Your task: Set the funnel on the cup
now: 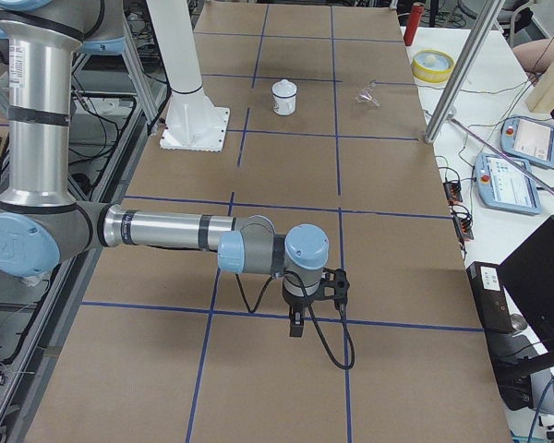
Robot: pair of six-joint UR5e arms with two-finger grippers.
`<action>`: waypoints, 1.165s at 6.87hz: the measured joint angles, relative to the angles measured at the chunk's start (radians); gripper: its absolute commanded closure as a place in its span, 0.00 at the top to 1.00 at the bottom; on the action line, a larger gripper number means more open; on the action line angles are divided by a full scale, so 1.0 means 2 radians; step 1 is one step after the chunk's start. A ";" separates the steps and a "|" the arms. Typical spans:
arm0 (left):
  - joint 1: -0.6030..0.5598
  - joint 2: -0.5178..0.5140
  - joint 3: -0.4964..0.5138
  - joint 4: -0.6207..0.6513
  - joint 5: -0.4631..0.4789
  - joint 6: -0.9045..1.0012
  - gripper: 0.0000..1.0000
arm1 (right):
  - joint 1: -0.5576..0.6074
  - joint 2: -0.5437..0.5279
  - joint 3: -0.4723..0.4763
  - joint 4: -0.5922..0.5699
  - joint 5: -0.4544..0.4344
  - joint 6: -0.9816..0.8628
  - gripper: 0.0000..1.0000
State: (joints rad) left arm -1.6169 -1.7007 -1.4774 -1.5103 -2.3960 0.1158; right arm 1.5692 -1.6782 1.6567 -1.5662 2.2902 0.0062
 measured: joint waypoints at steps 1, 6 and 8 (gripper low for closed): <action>0.000 0.001 -0.001 -0.001 0.000 0.000 1.00 | 0.000 0.000 0.000 0.000 0.000 0.000 1.00; 0.000 0.007 -0.005 -0.003 0.003 0.000 1.00 | 0.000 0.000 0.000 0.000 0.000 0.000 1.00; 0.002 0.010 -0.012 -0.039 0.003 -0.012 1.00 | 0.000 0.000 0.000 0.000 0.000 0.000 1.00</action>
State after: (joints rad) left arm -1.6127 -1.6814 -1.5008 -1.5884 -2.3898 0.0913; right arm 1.5693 -1.6782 1.6563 -1.5662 2.2902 0.0061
